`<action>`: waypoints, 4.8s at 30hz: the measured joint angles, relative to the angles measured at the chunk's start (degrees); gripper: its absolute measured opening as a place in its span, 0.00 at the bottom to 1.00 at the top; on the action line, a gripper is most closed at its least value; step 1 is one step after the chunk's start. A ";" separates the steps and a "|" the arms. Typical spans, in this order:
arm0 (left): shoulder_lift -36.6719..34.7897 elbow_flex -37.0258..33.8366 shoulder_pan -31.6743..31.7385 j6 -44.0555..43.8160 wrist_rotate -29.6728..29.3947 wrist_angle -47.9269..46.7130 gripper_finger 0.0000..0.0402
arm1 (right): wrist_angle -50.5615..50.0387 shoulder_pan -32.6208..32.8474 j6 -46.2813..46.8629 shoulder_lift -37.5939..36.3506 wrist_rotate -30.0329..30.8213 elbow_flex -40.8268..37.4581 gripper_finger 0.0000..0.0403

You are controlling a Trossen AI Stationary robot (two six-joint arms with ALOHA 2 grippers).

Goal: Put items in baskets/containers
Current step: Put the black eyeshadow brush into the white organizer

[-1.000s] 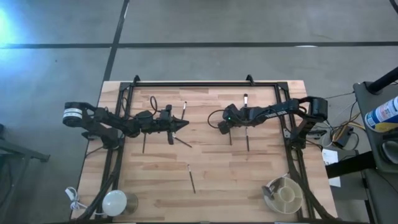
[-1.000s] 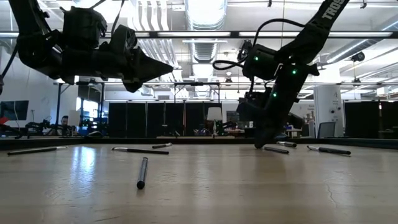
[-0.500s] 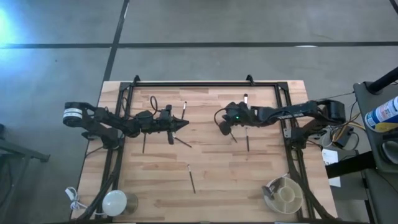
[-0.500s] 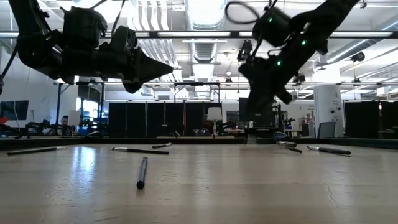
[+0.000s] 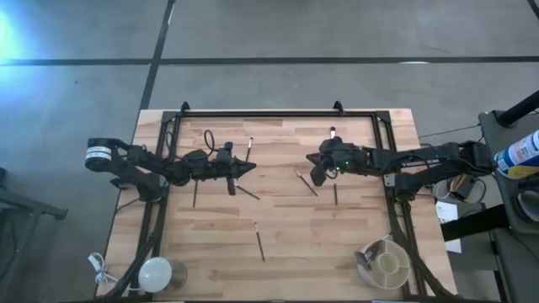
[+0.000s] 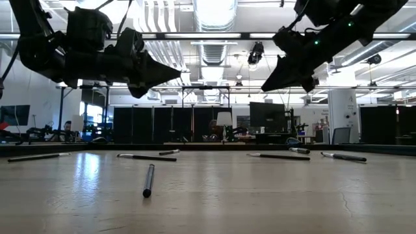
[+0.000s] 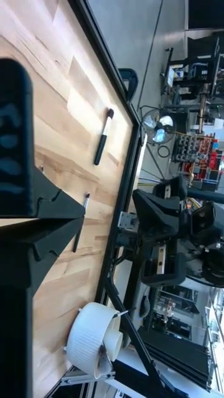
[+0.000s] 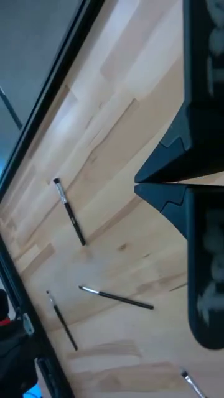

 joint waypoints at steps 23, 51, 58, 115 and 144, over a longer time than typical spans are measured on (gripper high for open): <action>0.00 0.45 0.04 0.22 0.00 -0.91 0.00 | -3.52 1.62 5.43 12.54 -3.48 4.78 0.10; 0.00 0.47 0.04 0.35 0.02 -1.35 0.00 | -29.81 2.23 6.66 35.63 -6.98 29.56 0.39; 0.00 0.47 0.04 0.44 0.02 -1.53 0.00 | -30.51 2.37 6.69 36.78 -9.81 30.79 0.37; 0.00 0.47 0.04 0.41 0.04 -1.63 0.00 | -30.41 -6.43 7.52 37.04 -6.25 24.27 0.19; 2.37 4.54 0.00 -6.38 -4.11 -5.84 0.25 | -5.29 -4.26 -0.94 27.59 -11.25 14.83 0.03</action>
